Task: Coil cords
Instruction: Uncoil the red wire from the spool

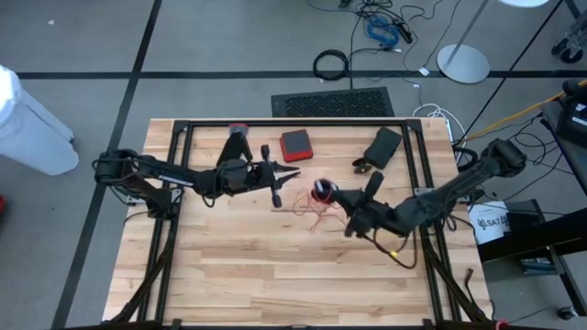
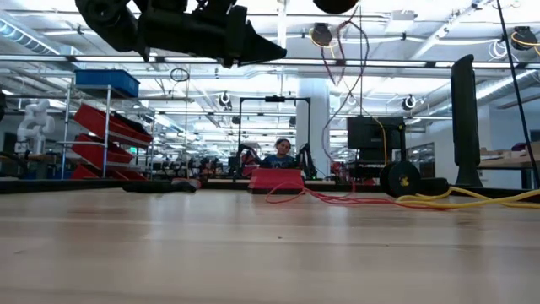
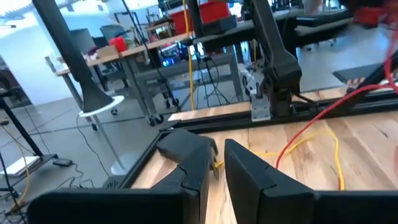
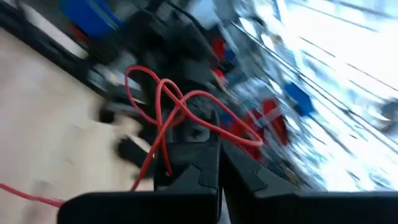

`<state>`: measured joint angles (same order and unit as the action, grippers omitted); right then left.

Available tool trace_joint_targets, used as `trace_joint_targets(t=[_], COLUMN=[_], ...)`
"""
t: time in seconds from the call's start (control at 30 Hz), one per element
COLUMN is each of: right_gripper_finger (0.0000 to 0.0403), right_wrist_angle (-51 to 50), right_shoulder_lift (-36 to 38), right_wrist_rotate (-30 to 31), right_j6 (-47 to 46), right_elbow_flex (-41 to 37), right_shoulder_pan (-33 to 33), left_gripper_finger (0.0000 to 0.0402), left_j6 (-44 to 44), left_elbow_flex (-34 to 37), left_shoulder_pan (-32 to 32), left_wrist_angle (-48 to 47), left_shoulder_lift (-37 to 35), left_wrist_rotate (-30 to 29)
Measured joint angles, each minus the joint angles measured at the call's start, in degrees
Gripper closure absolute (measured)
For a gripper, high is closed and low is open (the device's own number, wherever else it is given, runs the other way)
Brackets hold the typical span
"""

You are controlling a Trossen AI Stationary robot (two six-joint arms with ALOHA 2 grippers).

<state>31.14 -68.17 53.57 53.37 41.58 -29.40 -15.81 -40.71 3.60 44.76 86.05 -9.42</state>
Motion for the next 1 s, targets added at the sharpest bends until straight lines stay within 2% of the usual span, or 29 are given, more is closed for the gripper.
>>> trace_joint_targets(t=[0.07,0.17,0.33,0.43,0.53,0.67,0.77,1.0], right_gripper_finger=[0.0403,0.0403,0.0403,0.0403,0.0403,0.0403,0.0403,0.0403], right_wrist_angle=[-2.8,-3.5,-3.2,-2.5,-2.1,-1.5,-1.3,-0.9], right_shoulder_lift=[1.3,2.0,1.9,1.9,1.9,1.9,1.9,1.9], right_wrist_rotate=[-2.5,-2.9,-9.0,-11.6,-14.3,-19.0,-19.7,-21.7], right_j6=[-3.4,-5.4,-7.7,-8.8,-9.5,-11.2,-12.0,-12.2], right_elbow_flex=[0.0,0.0,0.0,0.0,0.0,0.0,0.0,0.0], right_shoulder_pan=[-0.5,-0.5,0.0,0.5,0.9,1.8,2.3,2.6], left_gripper_finger=[0.0344,0.0344,0.0344,0.0344,0.0333,0.0298,0.0280,0.0276], left_j6=[0.0,0.0,0.2,-2.8,-6.3,-7.3,-7.1,-6.5], left_elbow_flex=[0.0,0.0,0.0,0.0,-0.4,-1.4,-2.4,-4.6], left_shoulder_pan=[0.0,0.0,-0.5,-1.8,-3.3,-5.4,-6.1,-7.9], left_wrist_angle=[-0.1,1.3,8.9,12.0,11.3,11.0,11.0,10.1], left_shoulder_lift=[0.0,0.0,0.0,-0.1,-0.1,-0.1,-0.1,-0.1], left_wrist_rotate=[0.0,0.4,6.2,8.1,10.9,10.8,10.7,14.0])
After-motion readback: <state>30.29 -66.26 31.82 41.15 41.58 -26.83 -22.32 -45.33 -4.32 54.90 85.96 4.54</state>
